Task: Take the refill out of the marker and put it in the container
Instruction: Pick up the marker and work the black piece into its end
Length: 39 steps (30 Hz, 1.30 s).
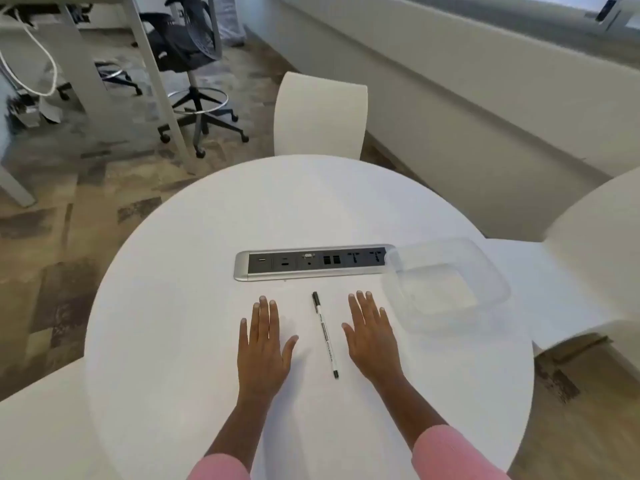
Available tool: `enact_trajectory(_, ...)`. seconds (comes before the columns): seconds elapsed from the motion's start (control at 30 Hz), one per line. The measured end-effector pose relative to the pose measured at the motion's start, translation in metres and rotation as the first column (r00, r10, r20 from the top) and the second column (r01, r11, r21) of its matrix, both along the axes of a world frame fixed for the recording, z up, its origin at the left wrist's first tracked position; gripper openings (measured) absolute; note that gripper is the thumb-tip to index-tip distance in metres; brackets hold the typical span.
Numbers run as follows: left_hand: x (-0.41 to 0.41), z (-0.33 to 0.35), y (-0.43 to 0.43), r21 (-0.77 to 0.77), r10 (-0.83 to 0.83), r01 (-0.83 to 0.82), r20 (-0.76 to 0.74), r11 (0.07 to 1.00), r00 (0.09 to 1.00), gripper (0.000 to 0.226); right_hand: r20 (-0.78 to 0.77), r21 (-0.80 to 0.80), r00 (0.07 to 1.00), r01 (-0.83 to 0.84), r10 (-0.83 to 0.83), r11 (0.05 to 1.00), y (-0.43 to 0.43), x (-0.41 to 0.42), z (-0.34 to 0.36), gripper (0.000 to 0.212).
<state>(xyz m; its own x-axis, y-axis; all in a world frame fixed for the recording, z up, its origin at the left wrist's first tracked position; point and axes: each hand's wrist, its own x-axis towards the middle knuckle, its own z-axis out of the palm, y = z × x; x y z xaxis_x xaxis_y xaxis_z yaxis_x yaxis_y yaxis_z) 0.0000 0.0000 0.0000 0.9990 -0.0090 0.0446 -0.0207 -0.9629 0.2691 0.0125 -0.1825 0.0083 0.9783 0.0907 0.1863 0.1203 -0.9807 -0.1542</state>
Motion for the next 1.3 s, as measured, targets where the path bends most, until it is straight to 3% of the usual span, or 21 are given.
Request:
enact_trajectory(0.2,-0.005,-0.021,0.002,0.009,0.040,-0.039,-0.144,0.999,0.989,0.081,-0.123,0.018,0.992,0.011,-0.009,1.000,0.005,-0.003,-0.025,0.039)
enact_trajectory(0.4,-0.004,-0.034,0.002,0.000,0.021,-0.021,-0.142,1.000,0.990,0.080,-0.233,-0.017,0.970,0.067,-0.069,0.998,0.008,-0.003,-0.032,0.067)
enact_trajectory(0.8,-0.004,-0.031,0.001,-0.069,0.038,-0.051,-0.188,0.996,0.981,0.074,-0.224,0.065,0.972,0.088,-0.071,0.994,0.009,-0.002,-0.036,0.065)
enact_trajectory(1.0,-0.005,-0.034,0.002,-0.063,0.035,-0.045,-0.142,0.997,0.989,0.063,-0.228,0.081,0.971,0.097,-0.076,0.992,0.012,-0.003,-0.036,0.067)
enact_trajectory(1.2,-0.003,-0.031,0.003,-0.074,0.008,-0.021,-0.170,0.997,0.985,0.072,-0.183,0.159,0.981,0.085,-0.055,0.984,0.028,-0.018,-0.031,0.066)
enact_trajectory(1.3,-0.004,-0.032,0.004,-0.079,0.005,-0.019,-0.170,0.997,0.986,0.077,-0.129,0.232,0.990,0.084,-0.055,0.969,0.035,-0.027,-0.030,0.052)
